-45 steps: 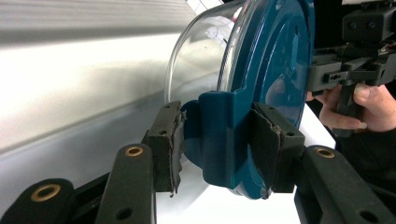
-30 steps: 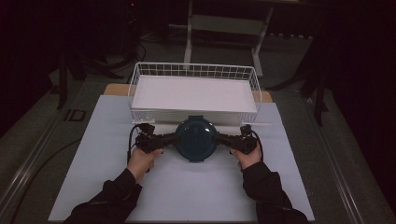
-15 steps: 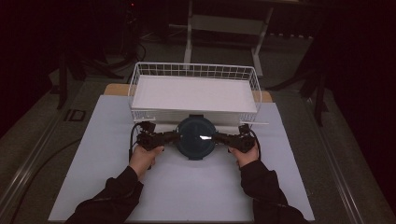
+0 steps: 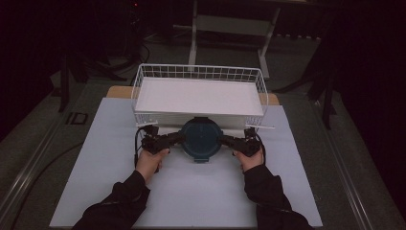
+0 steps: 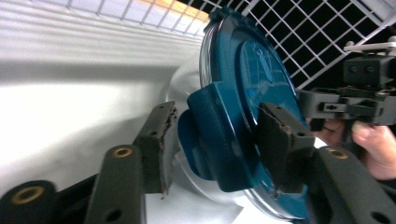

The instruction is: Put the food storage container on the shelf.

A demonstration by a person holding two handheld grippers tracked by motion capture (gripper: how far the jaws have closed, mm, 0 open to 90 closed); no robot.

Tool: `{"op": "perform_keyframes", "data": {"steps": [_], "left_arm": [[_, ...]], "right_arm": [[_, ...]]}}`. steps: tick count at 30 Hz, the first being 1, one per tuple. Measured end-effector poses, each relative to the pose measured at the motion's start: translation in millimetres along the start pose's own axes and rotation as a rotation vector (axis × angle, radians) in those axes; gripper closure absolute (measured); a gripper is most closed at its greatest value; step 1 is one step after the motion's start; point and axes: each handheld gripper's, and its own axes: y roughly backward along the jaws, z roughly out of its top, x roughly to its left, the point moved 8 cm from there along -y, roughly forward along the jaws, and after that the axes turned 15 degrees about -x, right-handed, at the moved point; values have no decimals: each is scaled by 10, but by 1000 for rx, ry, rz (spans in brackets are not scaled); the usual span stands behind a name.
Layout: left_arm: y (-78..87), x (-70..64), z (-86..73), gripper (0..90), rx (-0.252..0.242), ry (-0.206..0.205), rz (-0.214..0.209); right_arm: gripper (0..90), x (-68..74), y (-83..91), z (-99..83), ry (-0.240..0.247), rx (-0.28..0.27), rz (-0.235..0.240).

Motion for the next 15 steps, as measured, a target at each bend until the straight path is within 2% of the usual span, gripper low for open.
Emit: {"op": "perform_keyframes", "data": {"steps": [1, 2, 3, 4, 7, 8, 11, 15], "left_arm": [[0, 0, 0, 468, 0, 0, 0], [-4, 3, 4, 444, -6, -25, 15], [-4, 3, 4, 419, -6, -25, 15], [-5, 10, 10, 401, -6, -51, 28], [-14, 11, 23, 379, -19, -64, 49], [-27, 9, 50, 376, -28, -99, 70], [-40, 15, 68, 376, -36, -110, 79], [-61, 37, 89, 376, -53, -99, 90]], "right_arm": [[507, 0, 0, 0, 0, 0, 0], [491, 3, -4, 9, 6, -2, -14], [491, 3, -4, 9, 6, -2, -14], [464, 1, -7, 16, 7, 0, -26], [451, -4, -16, 24, 8, -3, -35], [433, -21, -34, 42, -6, -10, -44], [438, -25, -45, 57, -10, -17, -59], [438, -19, -78, 95, 14, -23, -78]]}}
